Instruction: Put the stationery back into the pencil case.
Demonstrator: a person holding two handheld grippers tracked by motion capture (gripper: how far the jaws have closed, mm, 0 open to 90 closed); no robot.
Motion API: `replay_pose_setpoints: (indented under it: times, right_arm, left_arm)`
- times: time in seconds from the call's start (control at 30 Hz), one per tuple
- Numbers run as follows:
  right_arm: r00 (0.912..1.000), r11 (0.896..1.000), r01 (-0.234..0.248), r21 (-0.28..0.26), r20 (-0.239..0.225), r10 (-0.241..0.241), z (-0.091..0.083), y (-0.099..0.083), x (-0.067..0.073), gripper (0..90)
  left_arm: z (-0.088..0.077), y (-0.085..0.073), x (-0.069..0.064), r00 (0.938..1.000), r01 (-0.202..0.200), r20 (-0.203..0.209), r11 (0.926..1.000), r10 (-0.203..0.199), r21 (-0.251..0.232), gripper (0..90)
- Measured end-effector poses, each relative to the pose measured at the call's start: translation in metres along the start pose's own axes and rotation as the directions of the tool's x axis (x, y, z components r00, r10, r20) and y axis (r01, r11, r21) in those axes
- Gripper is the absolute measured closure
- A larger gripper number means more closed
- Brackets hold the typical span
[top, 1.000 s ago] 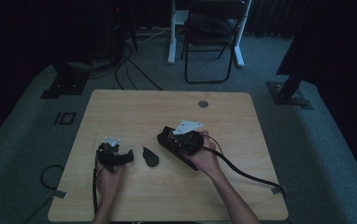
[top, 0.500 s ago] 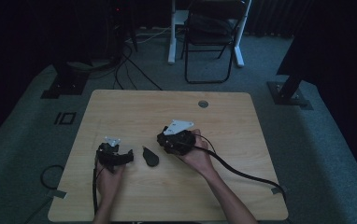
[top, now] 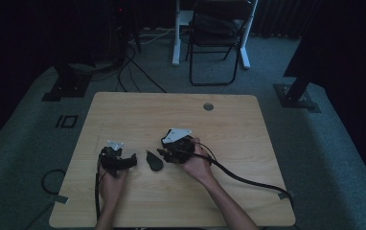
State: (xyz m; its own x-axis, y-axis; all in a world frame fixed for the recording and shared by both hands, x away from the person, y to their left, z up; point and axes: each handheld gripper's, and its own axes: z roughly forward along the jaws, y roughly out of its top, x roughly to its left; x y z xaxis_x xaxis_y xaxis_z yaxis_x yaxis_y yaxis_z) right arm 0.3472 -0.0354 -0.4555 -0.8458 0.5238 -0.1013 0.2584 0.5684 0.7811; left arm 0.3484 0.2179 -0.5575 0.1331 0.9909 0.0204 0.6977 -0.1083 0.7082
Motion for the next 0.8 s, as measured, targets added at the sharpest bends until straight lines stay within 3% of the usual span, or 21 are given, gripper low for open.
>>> replay_pose_setpoints:
  times: [0.4, 0.8]
  right_arm:
    - [0.9997, 1.0, -0.021, 0.008, -0.011, 0.021, 0.011, -0.004, 0.005, 57.7]
    - [0.9999, 0.999, 0.01, 0.038, 0.007, -0.011, 0.022, -0.004, 0.014, 57.3]
  left_arm:
    - [0.0, 0.0, 0.0, 1.0, 0.0, 0.0, 1.0, 0.0, 0.0, 8.8]
    - [0.0, 0.0, 0.0, 1.0, 0.0, 0.0, 1.0, 0.0, 0.0, 8.8]
